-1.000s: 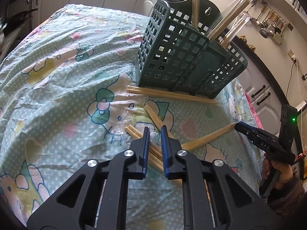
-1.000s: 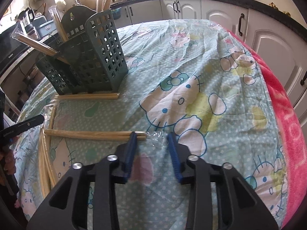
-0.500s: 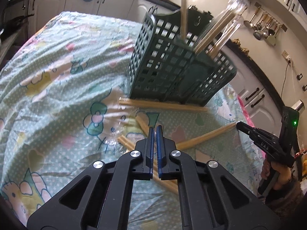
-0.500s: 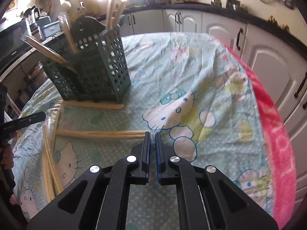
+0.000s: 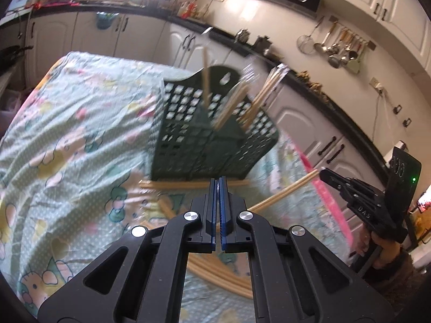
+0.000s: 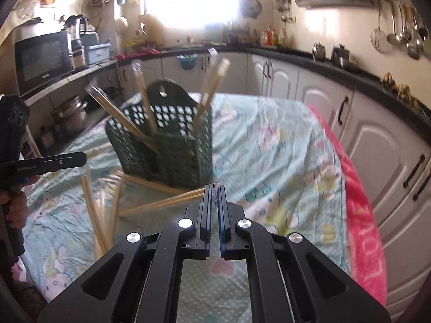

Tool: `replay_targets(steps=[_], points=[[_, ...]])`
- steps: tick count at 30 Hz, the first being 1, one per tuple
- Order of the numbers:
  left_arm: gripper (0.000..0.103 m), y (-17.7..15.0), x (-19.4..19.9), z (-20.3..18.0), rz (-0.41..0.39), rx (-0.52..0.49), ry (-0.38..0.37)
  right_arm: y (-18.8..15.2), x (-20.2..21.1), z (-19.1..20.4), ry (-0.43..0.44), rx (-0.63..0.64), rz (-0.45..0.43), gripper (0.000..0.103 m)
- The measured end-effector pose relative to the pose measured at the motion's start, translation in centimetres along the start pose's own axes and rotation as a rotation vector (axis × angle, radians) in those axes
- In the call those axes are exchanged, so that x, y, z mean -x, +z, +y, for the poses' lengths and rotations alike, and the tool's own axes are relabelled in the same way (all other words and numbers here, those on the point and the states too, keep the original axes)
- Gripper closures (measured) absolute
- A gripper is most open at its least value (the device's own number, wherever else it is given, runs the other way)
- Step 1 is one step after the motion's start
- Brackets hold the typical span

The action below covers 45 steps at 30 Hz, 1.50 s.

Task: Organize utensils
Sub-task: 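Raise the left tool's chopstick over the basket while the right tool carries its own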

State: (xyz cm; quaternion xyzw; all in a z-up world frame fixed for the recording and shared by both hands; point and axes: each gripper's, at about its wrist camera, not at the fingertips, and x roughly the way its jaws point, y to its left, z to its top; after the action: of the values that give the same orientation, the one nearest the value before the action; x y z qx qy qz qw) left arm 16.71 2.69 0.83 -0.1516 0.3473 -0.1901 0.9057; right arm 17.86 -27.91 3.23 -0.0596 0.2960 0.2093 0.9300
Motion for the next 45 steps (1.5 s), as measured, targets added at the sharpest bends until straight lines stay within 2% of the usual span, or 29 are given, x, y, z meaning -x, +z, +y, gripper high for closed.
replay_targets(steps=[7,16,23,45], points=[[0.103,1.8,1.6,-2.9,-0.038,-0.051,-0.072,2.0,2.5,1.9,0.028,0.051,-0.08,0.099],[0.103,3.6,2.4,-6.3,-0.067,-0.118,-0.12,3.4,4.1,3.1,0.046,0.08,-0.12,0.099],[0.103,5.0,2.9,-7.4,-0.09,-0.151,-0.135,4.7,5.1,3.5,0.048,0.105,-0.154,0.099],[0.103,12.3,6.8,-11.5,-0.264,-0.226,-0.164,11.1,9.1,4.4,0.059,0.145,-0.319,0.099]])
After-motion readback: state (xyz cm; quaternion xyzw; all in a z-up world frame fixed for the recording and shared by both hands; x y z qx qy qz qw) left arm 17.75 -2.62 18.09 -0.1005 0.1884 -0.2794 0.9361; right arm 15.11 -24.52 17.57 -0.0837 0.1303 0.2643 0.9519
